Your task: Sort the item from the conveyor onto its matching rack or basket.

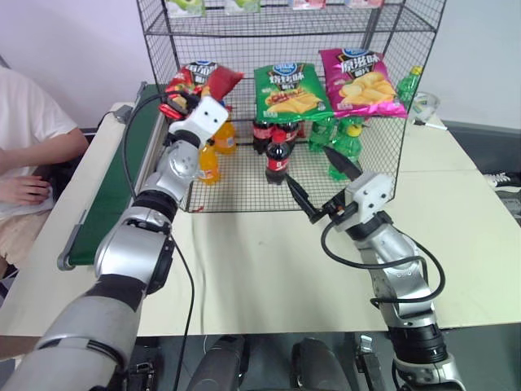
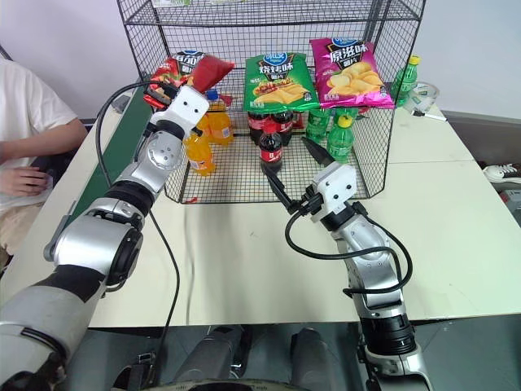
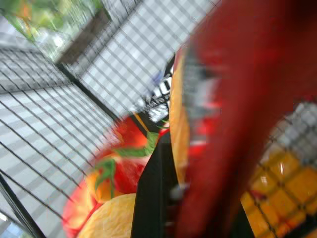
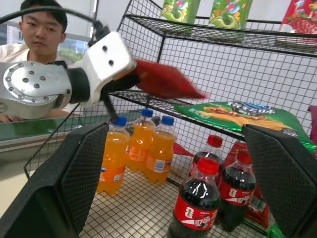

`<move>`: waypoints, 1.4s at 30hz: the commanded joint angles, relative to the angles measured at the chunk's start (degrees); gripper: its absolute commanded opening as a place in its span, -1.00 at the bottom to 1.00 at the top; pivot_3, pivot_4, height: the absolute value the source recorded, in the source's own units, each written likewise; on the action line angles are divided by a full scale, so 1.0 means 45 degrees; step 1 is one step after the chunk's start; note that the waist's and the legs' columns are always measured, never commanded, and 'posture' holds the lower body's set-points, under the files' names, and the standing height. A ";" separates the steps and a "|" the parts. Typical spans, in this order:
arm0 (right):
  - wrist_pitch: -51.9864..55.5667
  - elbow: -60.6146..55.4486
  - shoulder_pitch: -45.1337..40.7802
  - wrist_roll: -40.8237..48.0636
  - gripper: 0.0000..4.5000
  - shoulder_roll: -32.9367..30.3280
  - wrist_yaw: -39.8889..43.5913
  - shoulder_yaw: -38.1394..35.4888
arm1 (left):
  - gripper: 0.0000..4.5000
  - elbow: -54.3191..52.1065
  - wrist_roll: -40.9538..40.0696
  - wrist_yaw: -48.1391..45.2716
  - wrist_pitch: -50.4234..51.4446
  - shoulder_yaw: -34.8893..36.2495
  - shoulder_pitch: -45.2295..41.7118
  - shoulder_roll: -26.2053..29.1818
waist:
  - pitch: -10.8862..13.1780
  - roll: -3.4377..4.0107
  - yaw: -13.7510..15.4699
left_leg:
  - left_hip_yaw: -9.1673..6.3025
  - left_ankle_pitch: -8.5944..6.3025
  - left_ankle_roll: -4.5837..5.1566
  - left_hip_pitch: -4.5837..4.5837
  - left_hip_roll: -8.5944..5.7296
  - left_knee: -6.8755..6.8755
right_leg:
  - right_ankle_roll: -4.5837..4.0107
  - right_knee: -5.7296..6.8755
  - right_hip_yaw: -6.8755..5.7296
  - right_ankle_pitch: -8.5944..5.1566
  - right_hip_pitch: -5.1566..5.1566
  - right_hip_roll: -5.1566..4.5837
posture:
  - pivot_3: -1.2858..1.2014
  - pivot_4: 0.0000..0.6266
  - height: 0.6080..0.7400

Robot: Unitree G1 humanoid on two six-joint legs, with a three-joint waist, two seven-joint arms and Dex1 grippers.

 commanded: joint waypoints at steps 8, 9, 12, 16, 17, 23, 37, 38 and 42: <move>-0.0085 -0.0495 0.0089 0.0187 1.00 -0.0026 0.0256 0.0019 | -0.99 -0.0249 0.1767 0.2090 0.1527 -0.1402 -0.0706 0.0598 | 0.0000 0.0000 -0.0203 | -0.0001 -0.0003 0.0008 -0.0006 0.0000 -0.0004 | 0.0001 0.0006 0.0000 -0.0001 -0.0008 0.0003 | 0.03 -0.52 1.00; -0.0064 -0.0500 0.0100 0.0212 1.00 -0.0026 0.0264 -0.0009 | -0.99 -0.0206 0.1889 0.2131 0.1747 -0.1525 -0.0735 0.0652 | 0.0000 0.0000 -0.0243 | -0.0001 -0.0002 0.0006 -0.0007 -0.0001 -0.0004 | 0.0002 0.0006 0.0000 -0.0001 -0.0010 0.0003 | 0.03 -0.52 1.00; -0.0046 -0.0486 0.0106 0.0244 1.00 -0.0033 0.0295 -0.0040 | -0.99 -0.0056 0.1876 0.2224 0.1964 -0.1605 -0.0723 0.0673 | 0.0000 0.0000 -0.0259 | -0.0001 0.0001 0.0001 -0.0012 0.0000 -0.0007 | 0.0002 0.0007 0.0000 -0.0001 -0.0019 0.0004 | 0.03 -0.52 1.00; -0.0007 -0.0497 0.0105 0.0346 1.00 -0.0007 0.0303 -0.0066 | -0.99 0.0244 0.1799 0.2132 0.2189 -0.1626 -0.0834 0.0417 | 0.0000 0.0000 -0.0264 | -0.0001 0.0001 0.0001 -0.0013 0.0001 -0.0008 | 0.0002 0.0007 0.0000 -0.0001 -0.0021 0.0004 | 0.03 -0.52 1.00; -0.0002 -0.0493 0.0097 0.0357 1.00 -0.0006 0.0296 -0.0070 | -0.99 0.0291 0.1663 0.2012 0.2160 -0.1531 -0.0882 0.0320 | 0.0000 0.0000 -0.0263 | -0.0001 0.0001 0.0000 -0.0013 0.0002 -0.0008 | 0.0002 0.0007 0.0000 -0.0001 -0.0021 0.0004 | 0.03 -0.52 1.00; 0.0055 -0.0520 0.0057 0.0347 1.00 0.0022 0.0209 -0.0123 | -0.99 0.0428 0.0339 0.0819 0.1648 -0.0586 -0.0981 -0.0186 | 0.0000 -0.0001 -0.0249 | 0.0000 0.0000 0.0002 -0.0017 -0.0002 0.0006 | 0.0002 0.0007 0.0000 -0.0001 -0.0015 0.0001 | 0.03 -0.52 1.00; -0.0007 -0.0556 0.0132 0.0485 1.00 0.0049 0.0272 -0.0109 | 0.57 -0.2076 0.0013 0.0452 0.1152 -0.0460 0.0398 0.0332 | -0.0002 -0.0002 -0.0266 | -0.0001 0.0013 -0.0019 -0.0018 -0.0002 0.0011 | 0.0002 0.0013 0.0002 -0.0001 -0.0018 0.0000 | 0.03 -0.52 1.00; -0.0014 -0.0512 0.0103 0.0515 1.00 0.0069 0.0274 -0.0108 | 0.57 -0.2873 -0.0048 0.0208 0.1210 -0.0399 0.0892 0.0402 | -0.0002 -0.0002 -0.0271 | -0.0001 0.0013 -0.0020 -0.0018 -0.0001 0.0009 | 0.0002 0.0015 0.0003 -0.0001 -0.0019 0.0000 | 0.03 -0.52 1.00; -0.0044 -0.0432 0.0063 0.0543 1.00 0.0107 0.0285 -0.0091 | 0.57 -0.5434 -0.0006 -0.0471 0.1851 -0.0308 0.2284 0.0651 | -0.0004 0.0000 -0.0294 | 0.0001 0.0016 -0.0025 -0.0017 0.0005 0.0001 | 0.0001 0.0019 0.0010 0.0000 -0.0029 0.0004 | 0.03 -0.52 1.00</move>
